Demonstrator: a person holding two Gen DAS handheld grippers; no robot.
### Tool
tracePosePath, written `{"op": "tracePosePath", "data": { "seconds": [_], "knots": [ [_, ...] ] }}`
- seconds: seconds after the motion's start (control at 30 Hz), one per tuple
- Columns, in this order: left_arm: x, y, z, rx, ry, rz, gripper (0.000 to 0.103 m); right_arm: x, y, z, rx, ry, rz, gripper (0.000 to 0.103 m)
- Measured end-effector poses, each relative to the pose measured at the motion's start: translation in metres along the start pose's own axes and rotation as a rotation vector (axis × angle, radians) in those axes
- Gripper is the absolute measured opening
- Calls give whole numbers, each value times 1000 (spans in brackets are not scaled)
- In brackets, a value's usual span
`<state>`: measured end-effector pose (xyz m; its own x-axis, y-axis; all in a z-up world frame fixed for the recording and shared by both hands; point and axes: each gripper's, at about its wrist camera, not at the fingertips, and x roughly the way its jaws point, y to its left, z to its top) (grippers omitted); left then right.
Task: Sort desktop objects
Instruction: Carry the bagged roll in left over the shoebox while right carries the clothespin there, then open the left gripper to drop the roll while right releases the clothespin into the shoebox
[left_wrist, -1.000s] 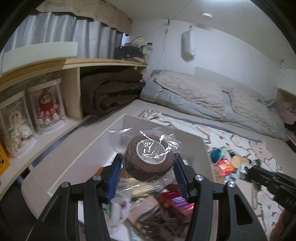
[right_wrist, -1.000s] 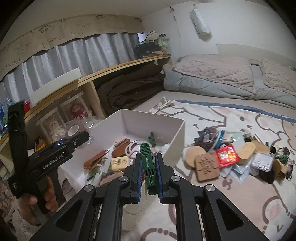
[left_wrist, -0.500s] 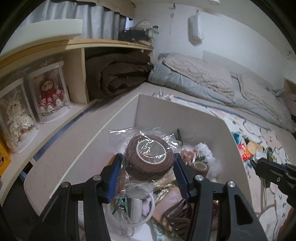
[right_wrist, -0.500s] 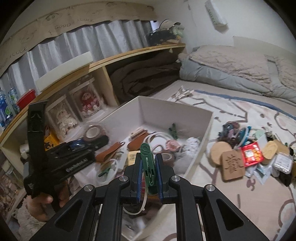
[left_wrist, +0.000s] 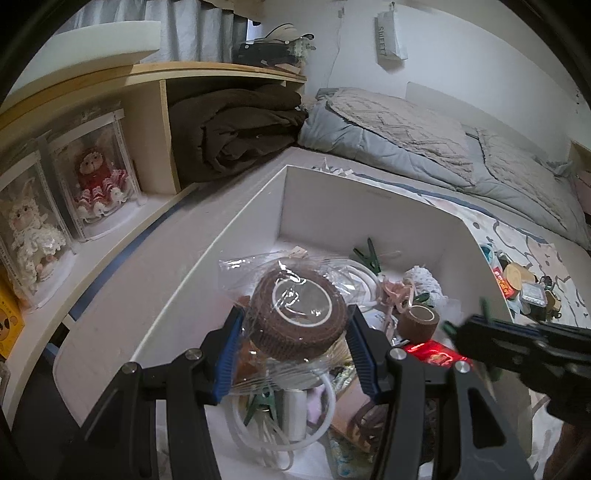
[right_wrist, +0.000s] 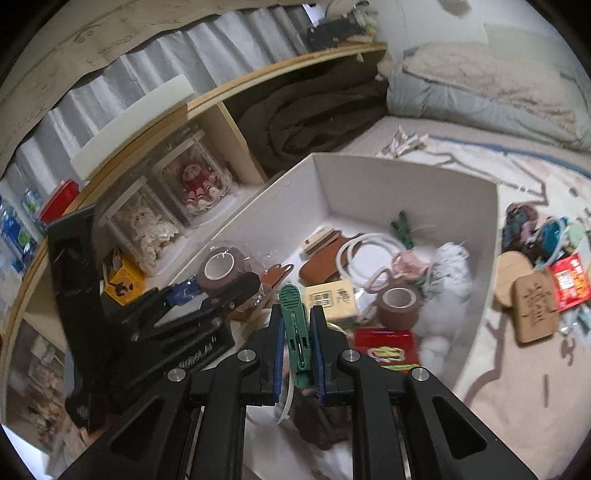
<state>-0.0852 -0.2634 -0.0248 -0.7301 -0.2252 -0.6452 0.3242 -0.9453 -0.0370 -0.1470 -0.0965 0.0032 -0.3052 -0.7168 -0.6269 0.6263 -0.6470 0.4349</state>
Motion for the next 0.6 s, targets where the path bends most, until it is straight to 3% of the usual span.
{"op": "tracePosePath", "data": {
  "seconds": [0.37,0.6],
  "knots": [
    [1,2,0,26,1,1,54,37,-10,11,72,109,-65,14],
    [6,7,-1,0,22,-7,54,32,-14,13,66,88,-95,14]
  ]
}}
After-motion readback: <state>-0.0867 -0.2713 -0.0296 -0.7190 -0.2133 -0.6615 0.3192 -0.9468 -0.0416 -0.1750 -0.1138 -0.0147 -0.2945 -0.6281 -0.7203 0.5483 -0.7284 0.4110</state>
